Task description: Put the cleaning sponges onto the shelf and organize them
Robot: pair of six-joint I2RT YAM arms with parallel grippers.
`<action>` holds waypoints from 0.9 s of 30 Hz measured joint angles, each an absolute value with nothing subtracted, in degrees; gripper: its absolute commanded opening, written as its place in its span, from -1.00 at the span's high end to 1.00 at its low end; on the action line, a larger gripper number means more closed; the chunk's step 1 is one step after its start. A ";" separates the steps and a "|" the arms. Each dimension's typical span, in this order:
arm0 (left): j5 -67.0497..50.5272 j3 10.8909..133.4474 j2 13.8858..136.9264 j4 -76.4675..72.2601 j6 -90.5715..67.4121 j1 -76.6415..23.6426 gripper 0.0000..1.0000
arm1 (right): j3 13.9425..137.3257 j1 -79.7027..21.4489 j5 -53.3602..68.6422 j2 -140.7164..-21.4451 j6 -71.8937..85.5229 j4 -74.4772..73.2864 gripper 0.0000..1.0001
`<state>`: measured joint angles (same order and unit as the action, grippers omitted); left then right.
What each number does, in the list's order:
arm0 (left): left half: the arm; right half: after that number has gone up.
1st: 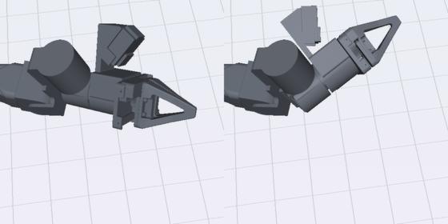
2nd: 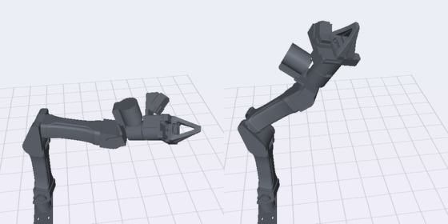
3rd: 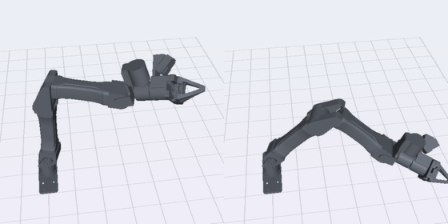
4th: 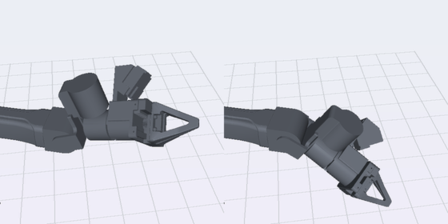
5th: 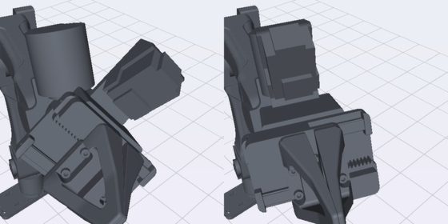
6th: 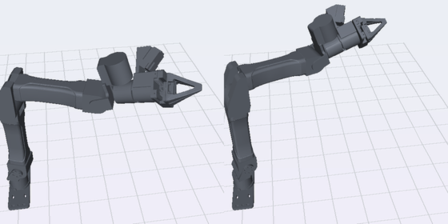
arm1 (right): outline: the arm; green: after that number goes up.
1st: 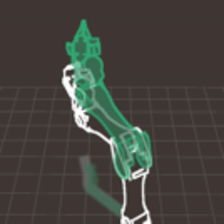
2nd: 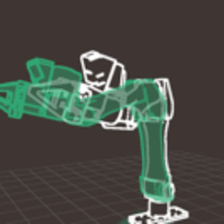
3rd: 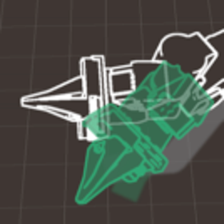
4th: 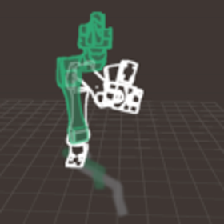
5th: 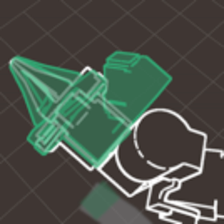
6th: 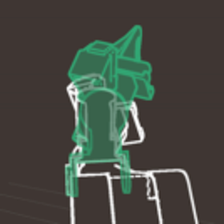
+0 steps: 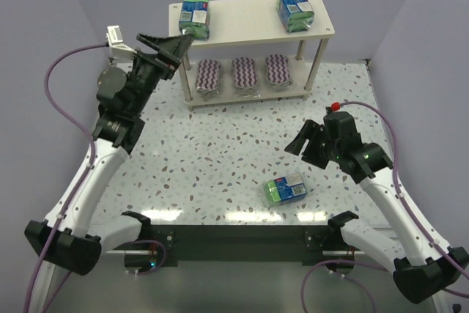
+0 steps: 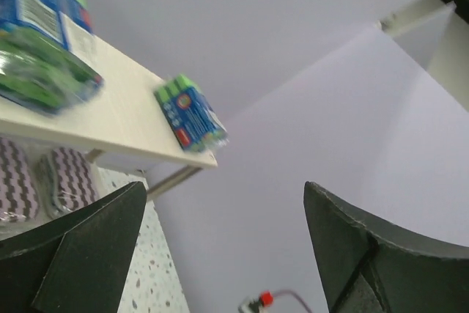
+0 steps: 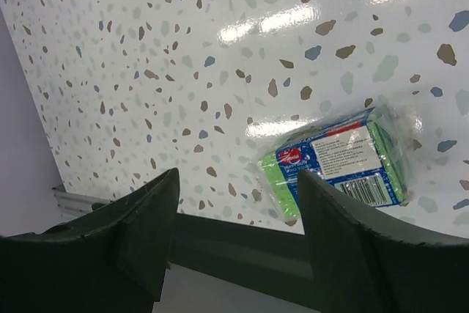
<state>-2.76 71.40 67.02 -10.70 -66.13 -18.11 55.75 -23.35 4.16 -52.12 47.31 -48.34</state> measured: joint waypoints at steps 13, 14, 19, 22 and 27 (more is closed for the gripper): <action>-23.42 46.89 71.07 -3.29 -51.70 -39.62 -0.20 | 55.64 -23.35 -7.18 -51.99 49.32 -53.98 -0.10; -23.68 46.72 73.01 -2.48 -51.09 -41.52 -0.19 | 55.46 -23.35 -8.03 -51.90 49.63 -54.28 0.07; -24.58 47.70 81.87 -0.97 -48.56 -49.25 -0.18 | 52.99 -23.35 -9.61 -51.07 50.92 -55.42 0.12; -24.69 48.49 85.27 -0.60 -48.51 -52.45 -0.28 | 51.83 -23.35 -9.93 -50.85 51.46 -55.99 0.02; -23.07 49.78 87.37 0.64 -50.50 -56.25 -0.36 | 50.74 -23.35 -10.00 -50.85 51.75 -56.10 -0.05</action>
